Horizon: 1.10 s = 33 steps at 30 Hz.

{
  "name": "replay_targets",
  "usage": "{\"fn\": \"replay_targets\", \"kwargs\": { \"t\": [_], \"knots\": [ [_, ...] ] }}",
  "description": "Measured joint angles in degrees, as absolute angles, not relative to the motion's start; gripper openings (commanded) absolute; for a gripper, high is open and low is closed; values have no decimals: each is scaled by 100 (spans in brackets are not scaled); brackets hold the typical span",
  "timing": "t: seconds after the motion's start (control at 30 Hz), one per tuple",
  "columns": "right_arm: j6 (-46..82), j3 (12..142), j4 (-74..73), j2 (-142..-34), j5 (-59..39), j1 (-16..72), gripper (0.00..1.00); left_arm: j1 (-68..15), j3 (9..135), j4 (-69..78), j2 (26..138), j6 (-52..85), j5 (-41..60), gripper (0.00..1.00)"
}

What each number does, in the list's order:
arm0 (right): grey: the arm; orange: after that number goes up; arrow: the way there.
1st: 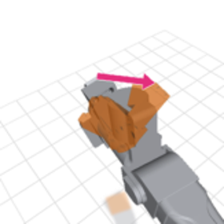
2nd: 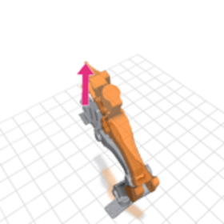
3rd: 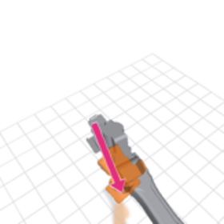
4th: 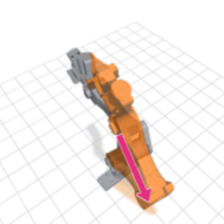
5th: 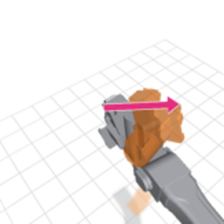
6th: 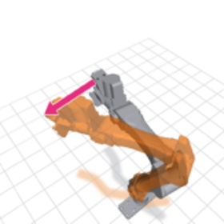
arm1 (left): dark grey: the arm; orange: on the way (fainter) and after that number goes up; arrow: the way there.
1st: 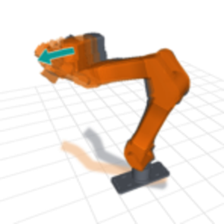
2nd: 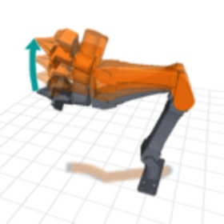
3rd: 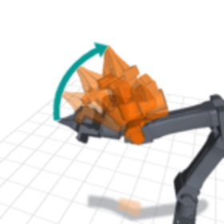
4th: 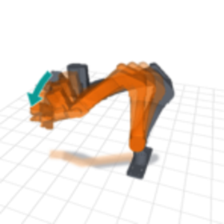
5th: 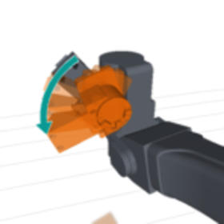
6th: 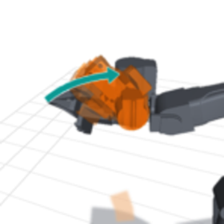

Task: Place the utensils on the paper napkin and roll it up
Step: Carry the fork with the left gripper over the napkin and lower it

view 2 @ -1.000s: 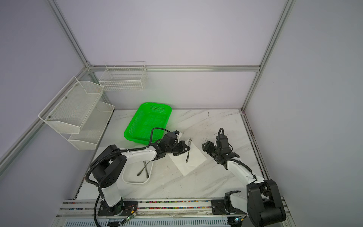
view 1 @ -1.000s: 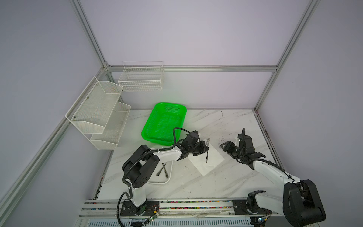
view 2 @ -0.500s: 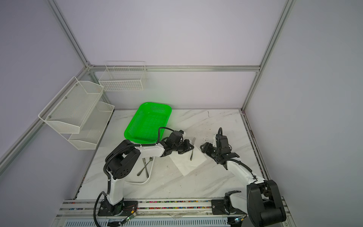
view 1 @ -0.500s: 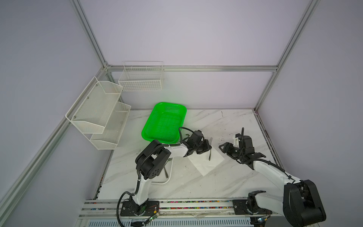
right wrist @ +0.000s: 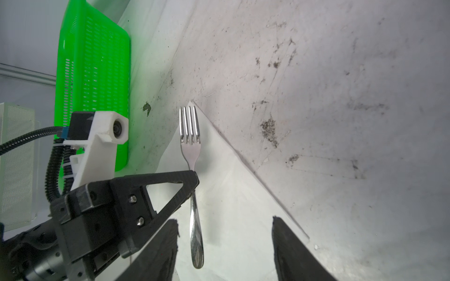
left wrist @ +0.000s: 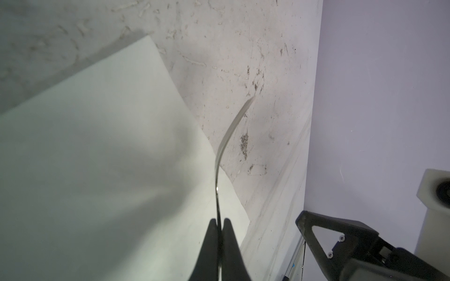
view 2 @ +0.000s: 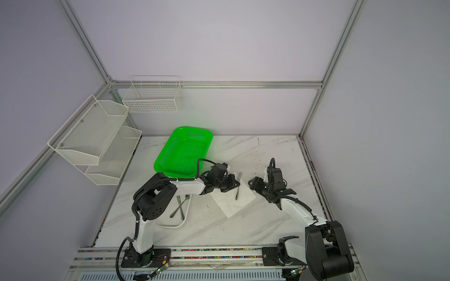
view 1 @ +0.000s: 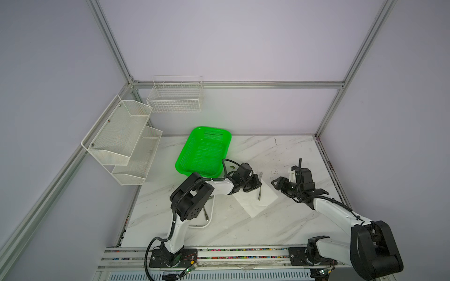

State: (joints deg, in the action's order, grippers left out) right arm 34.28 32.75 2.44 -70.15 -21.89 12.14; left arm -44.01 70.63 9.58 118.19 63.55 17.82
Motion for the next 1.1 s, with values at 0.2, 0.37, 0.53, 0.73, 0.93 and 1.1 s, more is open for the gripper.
{"fn": "replay_targets", "kwargs": {
  "t": [0.2, 0.37, 0.53, 0.73, 0.93, 1.1],
  "knots": [
    [3409, 3275, 244, -7105, -2193, 1214, 63, -4401, 7063, 987, 11821, 6399, 1761, 0],
    [3395, 3275, 244, -7135, -2198, 1214, 63, -4401, 7063, 980, 11821, 6401, 1708, 0],
    [3395, 3275, 244, -7137, -2202, 1214, 63, -4401, 7063, 978, 11824, 6401, 1682, 0],
    [3395, 3275, 244, -7137, -2204, 1214, 63, -4401, 7063, 930, 11926, 6399, 1669, 0],
    [3391, 3275, 242, -7159, -2209, 1214, 63, -4401, 7063, 808, 12022, 6392, 1645, 3],
    [3389, 3275, 242, -7168, -2209, 1214, 63, -4401, 7063, 805, 12022, 6390, 1645, 5]
  ]
}}
